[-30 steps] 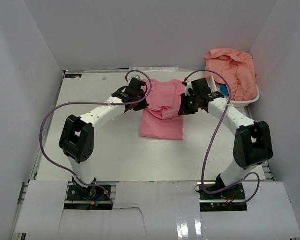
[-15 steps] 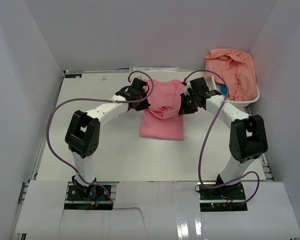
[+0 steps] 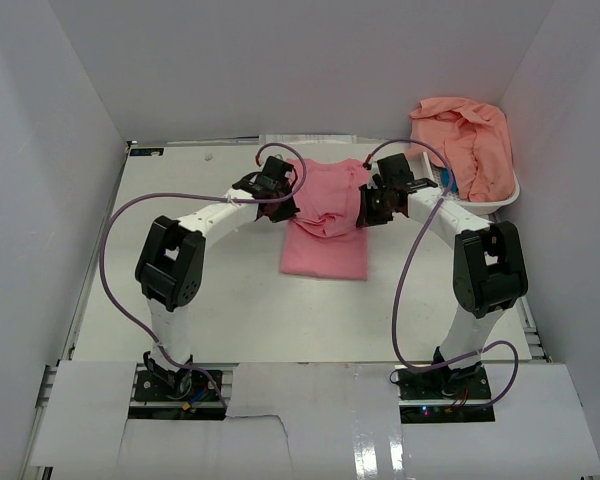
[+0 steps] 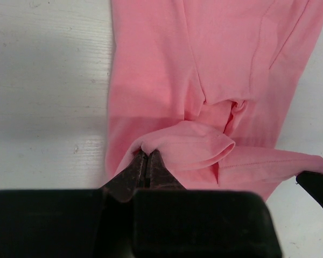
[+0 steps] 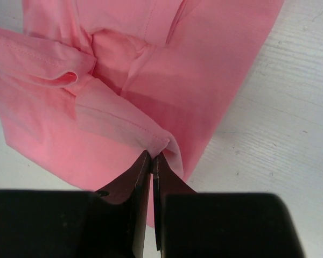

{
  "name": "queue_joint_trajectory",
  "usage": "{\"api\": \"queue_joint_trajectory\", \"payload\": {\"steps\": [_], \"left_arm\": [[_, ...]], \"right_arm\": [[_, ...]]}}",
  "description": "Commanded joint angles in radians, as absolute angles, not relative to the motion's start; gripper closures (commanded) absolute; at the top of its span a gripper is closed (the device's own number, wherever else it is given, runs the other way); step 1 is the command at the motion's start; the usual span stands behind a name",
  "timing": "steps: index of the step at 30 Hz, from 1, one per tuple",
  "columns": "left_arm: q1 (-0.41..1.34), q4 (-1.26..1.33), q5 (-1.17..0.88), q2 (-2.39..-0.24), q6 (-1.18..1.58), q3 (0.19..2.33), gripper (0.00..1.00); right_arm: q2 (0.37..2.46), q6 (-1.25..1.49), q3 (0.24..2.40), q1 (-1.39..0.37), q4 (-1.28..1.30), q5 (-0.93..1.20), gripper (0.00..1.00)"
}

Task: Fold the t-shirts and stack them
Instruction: Fold the folded rectangular tshirt in 1/3 of the way

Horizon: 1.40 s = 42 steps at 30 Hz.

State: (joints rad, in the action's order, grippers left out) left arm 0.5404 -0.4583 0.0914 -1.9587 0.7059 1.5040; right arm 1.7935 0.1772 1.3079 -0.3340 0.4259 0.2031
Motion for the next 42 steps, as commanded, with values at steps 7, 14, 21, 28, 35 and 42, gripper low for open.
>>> {"api": "queue_joint_trajectory", "payload": {"steps": [7,14,21,28,35,42], "left_arm": [[0.531,-0.426,0.064,-1.971,0.699,1.548,1.0],[0.503,-0.405,0.023,-2.005,0.701,1.542,1.0],[0.477,-0.382,0.002,-2.028,0.721,1.516,1.0],[0.469,-0.358,0.043,-1.982,0.735,1.479,0.63],[0.465,-0.365,0.071,-1.954,0.719,1.545,0.18],[0.468,-0.237,0.107,-1.712,0.692,1.347,0.16]], "right_arm": [[1.798,0.183,1.356,-0.328,0.391,0.169,0.92],[1.828,0.186,1.358,-0.321,0.39,0.16,0.92],[1.865,0.187,1.379,-0.316,0.38,0.155,0.87],[1.864,0.196,1.407,-0.31,0.37,0.129,0.72],[1.767,0.232,1.341,-0.308,0.255,0.078,0.49],[1.638,0.268,1.155,-0.308,0.109,0.245,0.48]]}}
